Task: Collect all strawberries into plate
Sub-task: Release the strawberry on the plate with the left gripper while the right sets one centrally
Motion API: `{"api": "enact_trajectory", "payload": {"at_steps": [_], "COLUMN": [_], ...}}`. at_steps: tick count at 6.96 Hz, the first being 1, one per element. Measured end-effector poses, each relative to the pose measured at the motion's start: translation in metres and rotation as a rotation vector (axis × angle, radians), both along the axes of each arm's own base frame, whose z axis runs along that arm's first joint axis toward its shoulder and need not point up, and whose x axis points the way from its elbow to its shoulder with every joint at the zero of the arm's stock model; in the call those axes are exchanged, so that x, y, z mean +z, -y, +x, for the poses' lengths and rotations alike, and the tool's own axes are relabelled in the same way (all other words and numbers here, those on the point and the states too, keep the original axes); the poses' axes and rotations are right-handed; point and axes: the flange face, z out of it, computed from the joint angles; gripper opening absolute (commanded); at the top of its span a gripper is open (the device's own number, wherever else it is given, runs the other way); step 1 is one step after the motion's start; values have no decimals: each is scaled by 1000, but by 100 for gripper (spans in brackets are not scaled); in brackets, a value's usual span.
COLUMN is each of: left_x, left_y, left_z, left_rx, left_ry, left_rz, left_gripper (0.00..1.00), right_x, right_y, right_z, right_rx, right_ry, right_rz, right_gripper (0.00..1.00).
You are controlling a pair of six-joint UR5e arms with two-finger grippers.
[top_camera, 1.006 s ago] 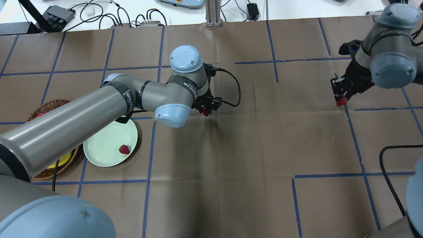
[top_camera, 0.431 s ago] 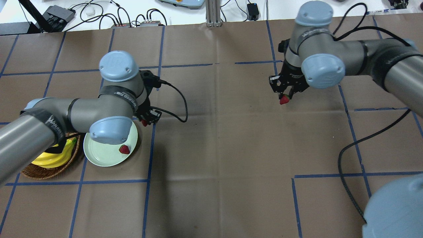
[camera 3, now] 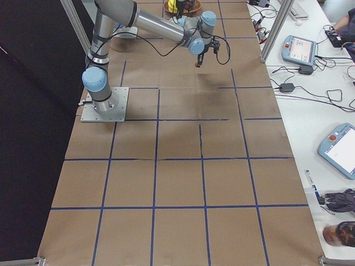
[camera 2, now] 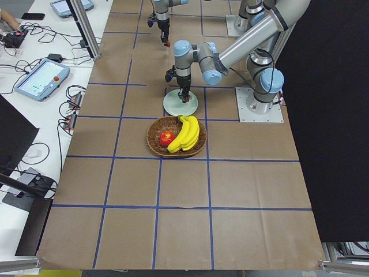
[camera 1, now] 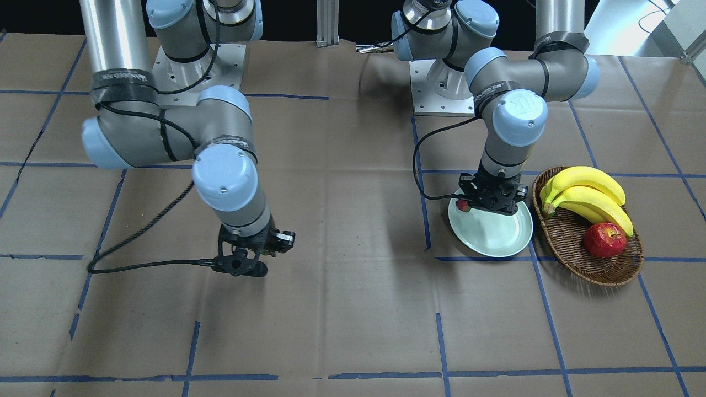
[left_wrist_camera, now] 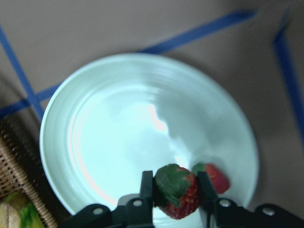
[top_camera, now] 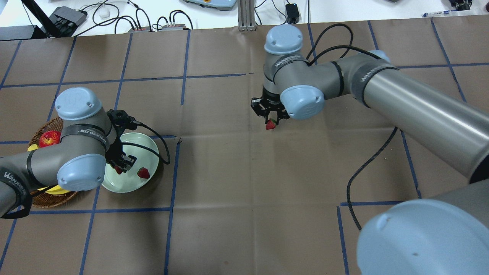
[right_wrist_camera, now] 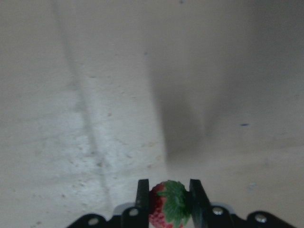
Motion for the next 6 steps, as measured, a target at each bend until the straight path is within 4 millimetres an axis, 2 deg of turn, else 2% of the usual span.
{"api": "enact_trajectory", "payload": {"at_steps": [1,2,3,5,6], "left_x": [-7,-9,-9,-2,3], "left_y": [-3,-4,-2,7,12], "left_z": [10,14,13,-6,-26], "left_rx": [17,25,34,106,133], "left_ry": [-7,-10,-28,-120,-152], "left_rz": [14,19,11,-43,-68], "left_gripper": [85,89,94,96,97], "right_x": [-11,-17,-21,-22,-17], "right_y": [-3,-7,-9,-8,-6], "right_z": [28,41,47,50,47], "right_rx": [-5,-3,-2,-7,-14], "right_ry": [-2,-4,4,32,39], "right_rz": [8,16,23,38,36], "right_gripper": [20,25,99,100,100]}}
